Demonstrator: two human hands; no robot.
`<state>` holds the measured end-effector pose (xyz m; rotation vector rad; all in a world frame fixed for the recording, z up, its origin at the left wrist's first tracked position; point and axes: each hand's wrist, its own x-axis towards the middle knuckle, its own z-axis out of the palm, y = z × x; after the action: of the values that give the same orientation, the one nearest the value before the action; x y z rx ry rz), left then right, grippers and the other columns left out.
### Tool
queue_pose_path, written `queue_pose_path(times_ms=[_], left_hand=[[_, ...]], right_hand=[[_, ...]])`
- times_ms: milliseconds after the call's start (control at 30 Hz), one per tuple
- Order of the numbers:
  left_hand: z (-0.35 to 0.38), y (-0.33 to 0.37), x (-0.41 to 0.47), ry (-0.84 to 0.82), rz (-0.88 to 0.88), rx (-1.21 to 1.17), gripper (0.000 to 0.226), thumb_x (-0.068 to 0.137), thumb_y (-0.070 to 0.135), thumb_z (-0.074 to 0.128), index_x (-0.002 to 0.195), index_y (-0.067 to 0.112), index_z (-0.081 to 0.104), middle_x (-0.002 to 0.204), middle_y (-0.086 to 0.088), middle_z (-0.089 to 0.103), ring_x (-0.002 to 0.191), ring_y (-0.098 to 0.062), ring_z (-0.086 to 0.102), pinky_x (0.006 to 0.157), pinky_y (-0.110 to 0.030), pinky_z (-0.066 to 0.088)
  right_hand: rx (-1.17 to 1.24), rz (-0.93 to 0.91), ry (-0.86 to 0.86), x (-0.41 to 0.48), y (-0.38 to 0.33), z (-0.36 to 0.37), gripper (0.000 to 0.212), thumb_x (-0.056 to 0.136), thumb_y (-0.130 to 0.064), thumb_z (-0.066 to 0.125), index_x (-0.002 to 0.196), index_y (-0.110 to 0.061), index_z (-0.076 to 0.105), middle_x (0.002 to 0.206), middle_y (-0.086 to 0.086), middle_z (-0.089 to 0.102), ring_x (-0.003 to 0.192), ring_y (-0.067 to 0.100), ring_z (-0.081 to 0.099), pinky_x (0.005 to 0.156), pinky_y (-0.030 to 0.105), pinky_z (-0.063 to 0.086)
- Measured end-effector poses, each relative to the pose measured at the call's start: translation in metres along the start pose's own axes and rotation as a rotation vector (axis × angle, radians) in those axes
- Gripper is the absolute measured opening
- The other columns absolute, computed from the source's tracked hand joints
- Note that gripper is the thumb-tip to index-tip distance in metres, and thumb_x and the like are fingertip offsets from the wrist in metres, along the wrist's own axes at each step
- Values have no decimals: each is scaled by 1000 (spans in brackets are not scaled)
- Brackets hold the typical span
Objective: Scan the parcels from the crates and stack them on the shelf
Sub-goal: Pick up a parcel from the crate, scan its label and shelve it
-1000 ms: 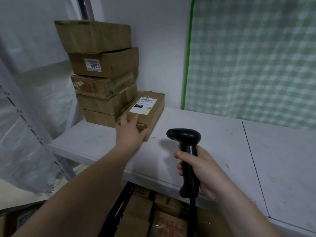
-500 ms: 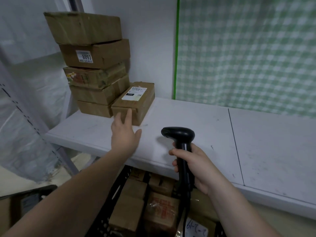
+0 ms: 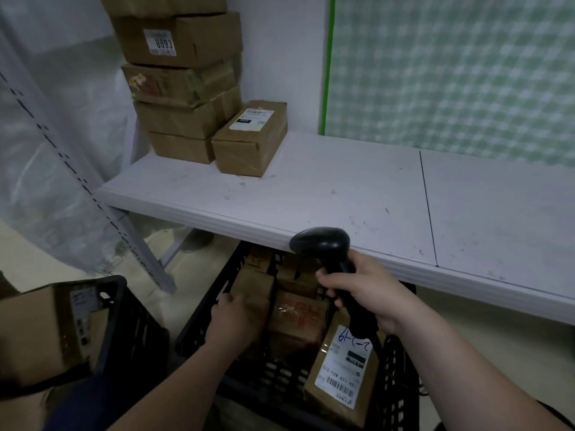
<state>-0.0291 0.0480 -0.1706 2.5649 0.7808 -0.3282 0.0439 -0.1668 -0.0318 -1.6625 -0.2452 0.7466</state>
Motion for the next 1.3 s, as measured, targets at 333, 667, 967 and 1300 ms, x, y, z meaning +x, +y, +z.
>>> queue_pose_path(times_ms=[333,667,967,1300], left_hand=[[37,-21,-3,-82,-211,82,101,75,63,67,147,23,8,136,-15,23,127,-34,32,91,-41,46],[-31,-12,-25,294,-133,-297,81,71,51,69,138,24,34,134,-15,33,127,-35,28,95,-46,39],[-127,-6,-77,470,-68,-840,71,51,58,66,116,32,52,124,-6,45,110,-28,49,81,-40,49],[-183,1,-97,494,111,-1422,14,90,26,56,104,22,57,96,-2,53,87,-15,54,70,-36,50]], right_hand=[[-286,56,-107,5,15,2,23,83,-7,68,98,-22,58,83,0,63,55,7,52,56,25,45],[-167,32,-93,6,5,4,24,83,-6,67,103,-19,62,87,0,68,65,9,59,63,25,49],[-94,-7,-38,-11,-13,15,25,86,-12,69,109,-18,61,76,4,63,65,13,59,64,28,50],[236,-124,302,-19,-28,-1,25,89,-17,65,113,-18,57,89,9,62,71,21,58,65,33,49]])
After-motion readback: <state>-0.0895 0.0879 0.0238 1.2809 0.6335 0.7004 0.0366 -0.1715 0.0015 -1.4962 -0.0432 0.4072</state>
